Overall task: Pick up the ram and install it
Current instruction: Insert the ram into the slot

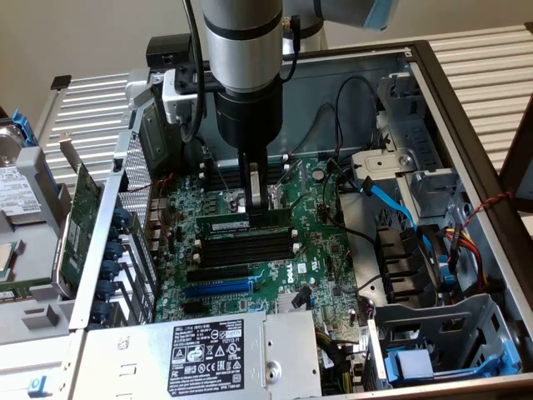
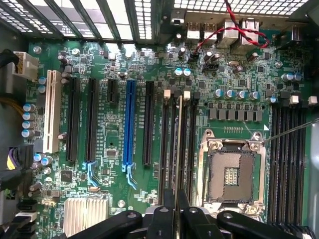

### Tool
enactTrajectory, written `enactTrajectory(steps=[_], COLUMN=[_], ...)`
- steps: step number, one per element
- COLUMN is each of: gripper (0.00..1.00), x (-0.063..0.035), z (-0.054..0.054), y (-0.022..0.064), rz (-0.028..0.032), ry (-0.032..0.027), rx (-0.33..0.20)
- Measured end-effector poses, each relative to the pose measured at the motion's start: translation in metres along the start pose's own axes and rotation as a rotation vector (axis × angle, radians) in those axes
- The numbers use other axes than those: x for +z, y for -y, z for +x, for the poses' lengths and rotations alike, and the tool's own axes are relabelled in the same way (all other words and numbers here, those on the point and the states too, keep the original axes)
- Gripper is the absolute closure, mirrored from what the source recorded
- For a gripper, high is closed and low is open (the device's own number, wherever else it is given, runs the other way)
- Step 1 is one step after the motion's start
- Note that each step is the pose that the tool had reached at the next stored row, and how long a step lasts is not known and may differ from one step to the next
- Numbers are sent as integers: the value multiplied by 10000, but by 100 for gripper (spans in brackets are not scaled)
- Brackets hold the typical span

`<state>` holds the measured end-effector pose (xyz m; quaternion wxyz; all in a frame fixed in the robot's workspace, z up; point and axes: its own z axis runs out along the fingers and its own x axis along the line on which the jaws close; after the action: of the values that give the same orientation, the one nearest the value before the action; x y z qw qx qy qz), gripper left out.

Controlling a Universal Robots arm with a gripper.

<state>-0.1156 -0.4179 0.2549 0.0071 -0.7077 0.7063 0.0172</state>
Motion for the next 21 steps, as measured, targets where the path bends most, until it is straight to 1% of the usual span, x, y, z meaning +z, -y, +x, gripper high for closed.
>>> enactTrajectory(steps=[3,8,14,17,19,21], gripper=[86,86,86,86,86,86], x=[5,14,69,75,78,87], z=[13,66,67,64,62,62], y=[4,9,10,10,11,10], rz=[1,2,0,0,0,-8], ry=[2,3,1,-6,-22,-21], rx=[-2,-1,-1,-2,-2,-3])
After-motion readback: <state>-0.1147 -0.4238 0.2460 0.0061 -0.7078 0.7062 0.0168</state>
